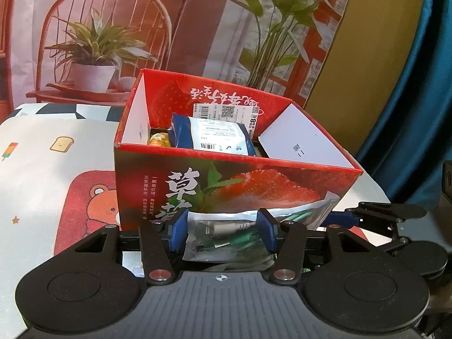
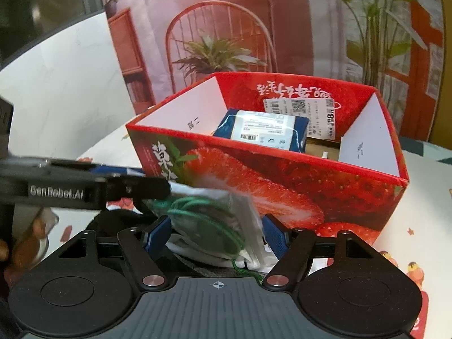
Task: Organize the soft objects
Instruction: 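Close both grippers on the clear bag of green cables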
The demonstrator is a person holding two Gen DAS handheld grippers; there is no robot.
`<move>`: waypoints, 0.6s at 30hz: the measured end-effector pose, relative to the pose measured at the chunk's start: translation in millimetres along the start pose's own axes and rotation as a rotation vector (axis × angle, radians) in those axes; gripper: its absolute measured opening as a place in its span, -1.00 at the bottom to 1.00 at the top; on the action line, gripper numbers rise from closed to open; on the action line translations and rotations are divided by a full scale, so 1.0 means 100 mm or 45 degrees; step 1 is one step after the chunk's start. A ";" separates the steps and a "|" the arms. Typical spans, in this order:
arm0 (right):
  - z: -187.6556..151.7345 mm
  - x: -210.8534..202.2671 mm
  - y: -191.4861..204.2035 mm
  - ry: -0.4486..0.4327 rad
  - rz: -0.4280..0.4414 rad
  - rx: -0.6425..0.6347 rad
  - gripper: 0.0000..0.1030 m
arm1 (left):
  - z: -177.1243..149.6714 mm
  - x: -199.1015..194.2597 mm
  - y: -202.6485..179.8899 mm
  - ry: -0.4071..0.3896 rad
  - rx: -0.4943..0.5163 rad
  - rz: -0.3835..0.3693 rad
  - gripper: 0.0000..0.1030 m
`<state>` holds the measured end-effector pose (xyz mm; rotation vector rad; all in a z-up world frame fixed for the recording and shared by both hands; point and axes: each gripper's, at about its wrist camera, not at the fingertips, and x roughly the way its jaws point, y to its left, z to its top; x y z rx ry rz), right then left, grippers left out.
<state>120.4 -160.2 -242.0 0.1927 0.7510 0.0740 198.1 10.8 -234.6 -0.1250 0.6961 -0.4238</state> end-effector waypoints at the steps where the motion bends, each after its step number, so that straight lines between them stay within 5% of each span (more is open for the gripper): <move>1: -0.01 0.01 0.00 -0.001 -0.005 -0.013 0.24 | 0.00 0.00 0.00 0.000 -0.001 -0.002 0.08; 6: -0.03 0.05 -0.08 0.007 -0.043 -0.003 -0.29 | 0.01 0.01 0.02 0.001 0.013 -0.038 0.08; 18: -0.03 0.06 -0.13 -0.002 -0.029 0.019 -0.49 | -0.06 0.07 0.07 0.034 0.156 -0.078 0.09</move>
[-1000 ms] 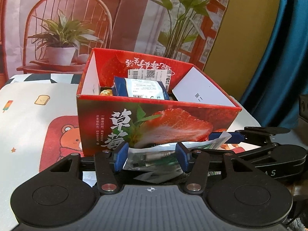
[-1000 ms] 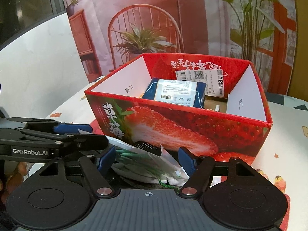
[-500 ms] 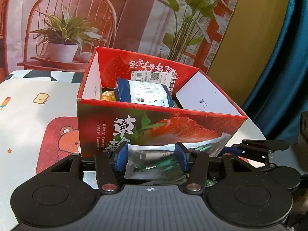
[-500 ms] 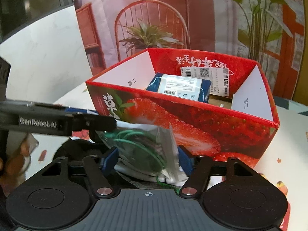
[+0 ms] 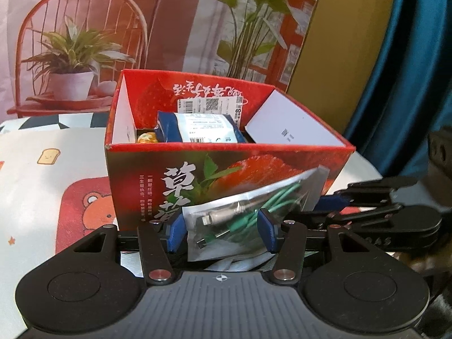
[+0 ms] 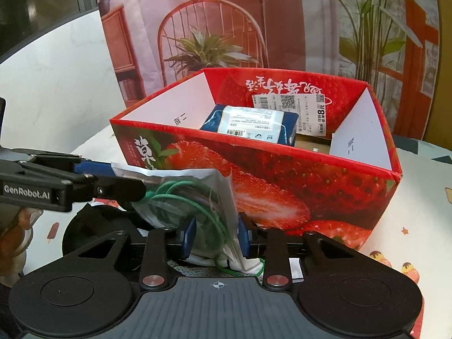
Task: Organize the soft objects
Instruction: 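Close both grippers on the clear bag of green cables, then lift the cable bag with both grippers and carry it over the box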
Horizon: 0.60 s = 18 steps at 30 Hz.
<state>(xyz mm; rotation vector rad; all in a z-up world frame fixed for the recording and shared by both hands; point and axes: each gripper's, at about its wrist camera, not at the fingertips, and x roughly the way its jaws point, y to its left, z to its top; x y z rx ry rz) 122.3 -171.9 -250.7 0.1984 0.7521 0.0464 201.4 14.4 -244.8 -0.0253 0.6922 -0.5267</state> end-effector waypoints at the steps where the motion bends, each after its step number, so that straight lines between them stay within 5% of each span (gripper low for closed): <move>1: 0.00 0.00 0.00 0.000 -0.001 -0.002 -0.51 | -0.01 0.02 0.01 0.007 0.003 -0.001 0.09; 8: 0.01 0.00 0.01 0.006 0.002 -0.006 -0.61 | -0.07 0.13 0.00 0.058 0.056 0.022 0.08; 18: 0.03 -0.06 0.02 -0.015 0.004 0.001 -0.64 | -0.02 -0.02 -0.07 0.001 0.073 0.070 -0.28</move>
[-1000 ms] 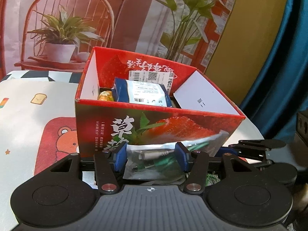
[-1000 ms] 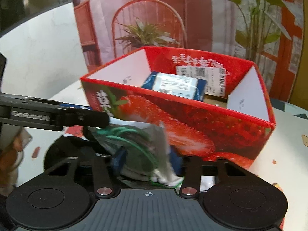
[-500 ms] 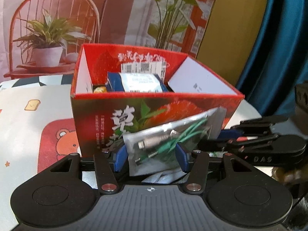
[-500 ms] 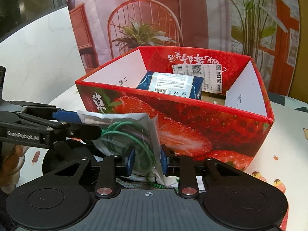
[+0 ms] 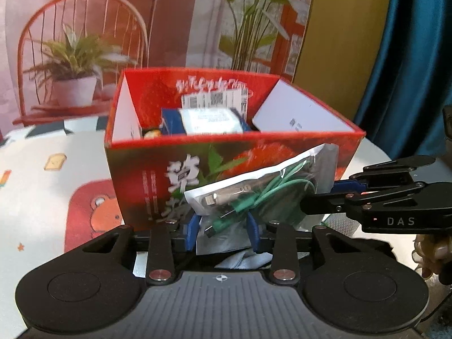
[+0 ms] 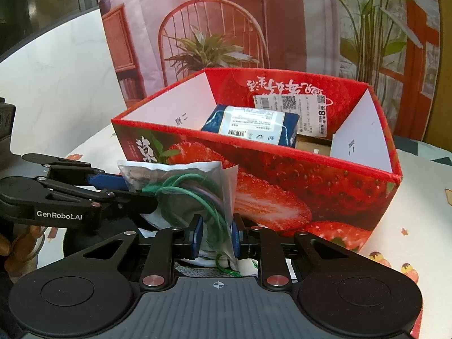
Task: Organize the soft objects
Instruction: 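Lift the cable bag with both grippers and carry it over the box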
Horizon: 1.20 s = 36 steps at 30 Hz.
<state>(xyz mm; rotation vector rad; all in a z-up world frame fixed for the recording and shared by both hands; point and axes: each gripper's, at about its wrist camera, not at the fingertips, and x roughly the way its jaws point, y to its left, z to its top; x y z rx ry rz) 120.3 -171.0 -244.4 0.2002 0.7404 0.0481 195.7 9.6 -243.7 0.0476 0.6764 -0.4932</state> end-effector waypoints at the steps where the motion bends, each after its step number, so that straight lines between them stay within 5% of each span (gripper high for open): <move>1: 0.01 -0.03 0.00 -0.013 0.003 0.001 -0.64 | 0.02 -0.03 -0.01 -0.012 0.002 0.001 -0.29; 13: 0.36 -0.45 0.03 -0.189 0.044 -0.013 -0.65 | 0.46 -0.53 -0.13 -0.256 -0.010 -0.003 -0.31; 21: 0.76 -0.55 -0.03 -0.293 0.020 -0.018 -0.65 | 0.90 -0.46 -0.12 -0.322 -0.005 -0.015 -0.31; 27: 1.01 -0.31 -0.25 -0.237 -0.008 0.025 -0.65 | 1.14 -0.03 0.07 -0.187 -0.105 -0.059 -0.31; 36: 1.10 0.39 -0.65 0.089 -0.002 0.227 -0.64 | 1.18 0.70 0.27 0.136 -0.170 -0.034 -0.31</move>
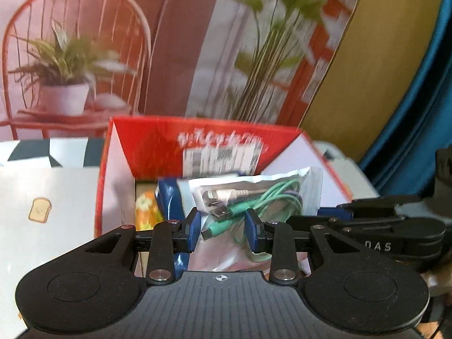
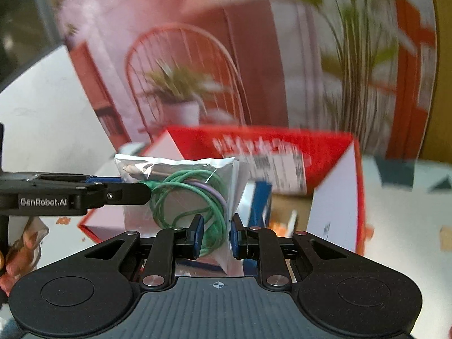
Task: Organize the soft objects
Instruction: 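Lift the cable bag with both grippers and carry it over the box, then lower the cable bag into the box and open both grippers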
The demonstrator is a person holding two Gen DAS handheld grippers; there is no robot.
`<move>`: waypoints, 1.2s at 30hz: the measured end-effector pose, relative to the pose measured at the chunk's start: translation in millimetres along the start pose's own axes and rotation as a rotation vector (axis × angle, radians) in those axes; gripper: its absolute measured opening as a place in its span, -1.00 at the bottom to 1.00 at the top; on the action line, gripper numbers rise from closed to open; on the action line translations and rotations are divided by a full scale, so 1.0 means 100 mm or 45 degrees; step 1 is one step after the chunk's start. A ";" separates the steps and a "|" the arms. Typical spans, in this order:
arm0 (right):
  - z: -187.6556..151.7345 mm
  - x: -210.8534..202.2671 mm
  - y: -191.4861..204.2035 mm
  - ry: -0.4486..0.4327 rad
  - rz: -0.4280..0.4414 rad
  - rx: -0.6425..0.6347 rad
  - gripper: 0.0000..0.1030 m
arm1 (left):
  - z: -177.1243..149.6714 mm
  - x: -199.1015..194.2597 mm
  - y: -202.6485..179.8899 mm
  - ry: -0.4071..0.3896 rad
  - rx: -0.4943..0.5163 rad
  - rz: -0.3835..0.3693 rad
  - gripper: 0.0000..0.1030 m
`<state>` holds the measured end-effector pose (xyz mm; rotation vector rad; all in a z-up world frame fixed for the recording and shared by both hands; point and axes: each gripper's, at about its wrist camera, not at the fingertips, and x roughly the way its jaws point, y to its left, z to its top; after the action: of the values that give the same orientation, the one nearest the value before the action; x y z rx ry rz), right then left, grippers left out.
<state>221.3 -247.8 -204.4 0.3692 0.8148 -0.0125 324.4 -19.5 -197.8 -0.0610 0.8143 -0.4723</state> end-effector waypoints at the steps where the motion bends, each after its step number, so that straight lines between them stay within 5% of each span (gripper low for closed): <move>1: -0.01 0.05 -0.03 0.029 -0.002 0.016 -0.64 | 0.00 0.06 0.01 0.029 0.004 0.004 -0.31; 11: -0.10 0.38 -0.11 0.184 -0.072 0.044 -0.64 | -0.07 0.43 0.01 0.186 0.040 0.037 -0.31; 27: -0.13 0.49 -0.13 0.255 -0.098 0.065 -0.62 | -0.11 0.51 0.01 0.255 0.027 0.044 -0.29; 31: -0.13 0.49 -0.12 0.259 -0.108 0.059 -0.59 | -0.10 0.51 0.02 0.246 0.004 0.050 -0.12; 36: -0.10 0.45 -0.07 0.216 -0.182 0.017 -0.33 | -0.05 0.39 0.03 0.179 -0.014 0.060 0.11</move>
<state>243.8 -245.3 -244.9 0.3270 1.0080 -0.1217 344.8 -32.6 -229.0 -0.0188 0.9545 -0.4310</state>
